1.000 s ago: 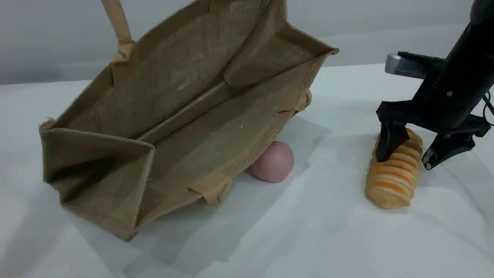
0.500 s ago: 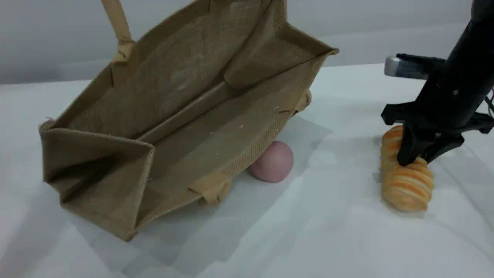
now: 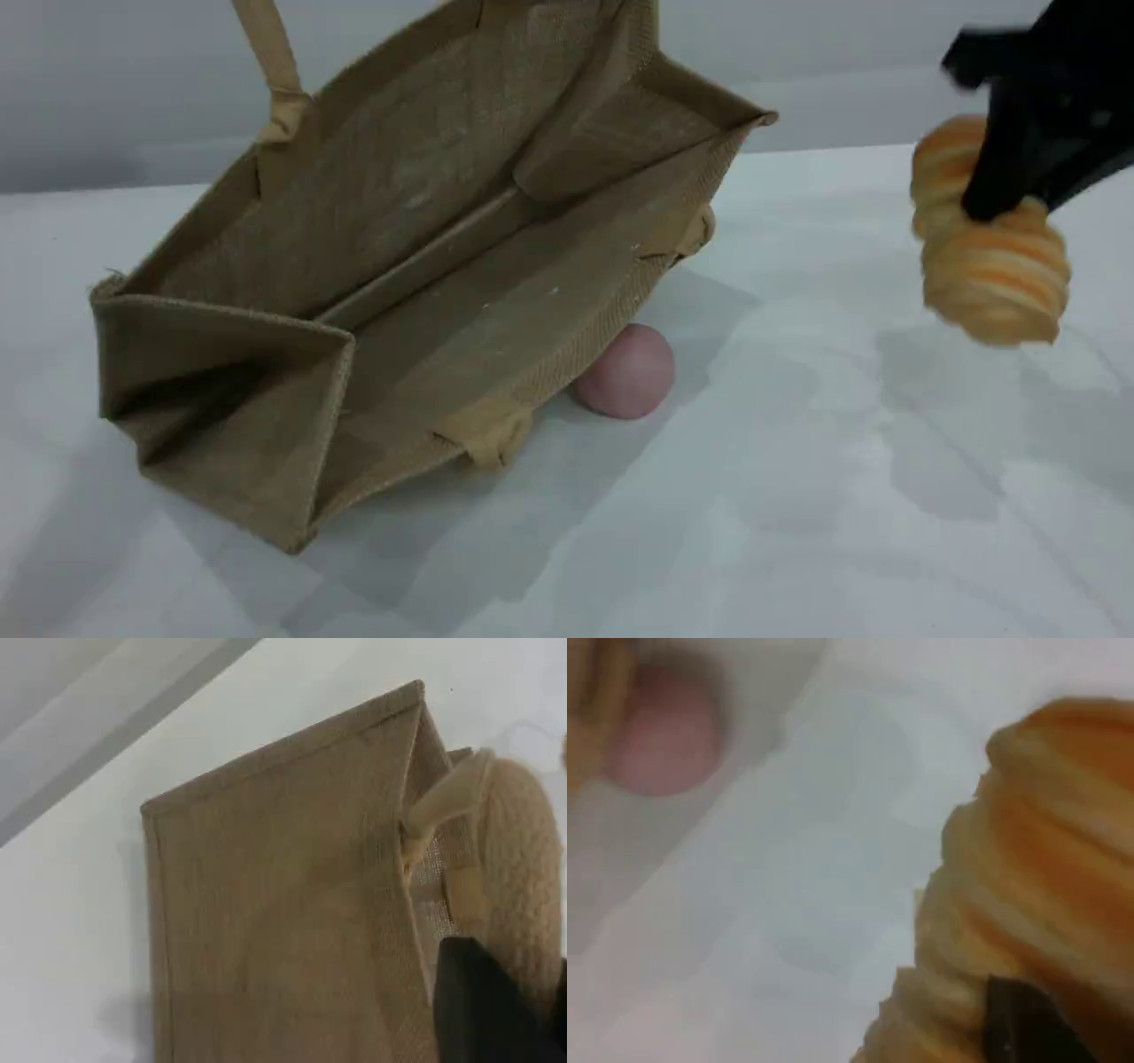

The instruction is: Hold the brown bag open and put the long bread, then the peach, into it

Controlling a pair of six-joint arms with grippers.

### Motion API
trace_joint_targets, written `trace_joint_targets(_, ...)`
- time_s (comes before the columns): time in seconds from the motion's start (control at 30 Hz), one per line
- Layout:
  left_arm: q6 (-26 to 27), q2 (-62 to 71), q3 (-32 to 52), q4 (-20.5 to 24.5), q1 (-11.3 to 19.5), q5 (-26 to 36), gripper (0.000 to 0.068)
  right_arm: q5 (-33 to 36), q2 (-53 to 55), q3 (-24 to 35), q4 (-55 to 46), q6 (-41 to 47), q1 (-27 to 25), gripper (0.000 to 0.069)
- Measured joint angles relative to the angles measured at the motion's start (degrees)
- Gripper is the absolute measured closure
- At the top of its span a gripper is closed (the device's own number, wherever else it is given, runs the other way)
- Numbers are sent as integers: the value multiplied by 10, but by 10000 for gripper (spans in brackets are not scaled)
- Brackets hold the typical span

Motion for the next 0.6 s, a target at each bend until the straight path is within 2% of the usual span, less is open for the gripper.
trace_joint_targets(0.1, 0, 0, 0, 0, 0, 0, 597, 24, -54, 15, 42, -14, 2, 589)
trace_joint_targets(0.27, 0, 0, 0, 0, 0, 0, 597, 44, -130, 33, 134, -26, 33, 594)
trace_joint_targets(0.4, 0, 0, 0, 0, 0, 0, 597, 33, -147, 33, 204, -26, 80, 594)
trace_joint_targets(0.6, 0, 0, 0, 0, 0, 0, 597, -21, -126, 33, 281, -26, 151, 594)
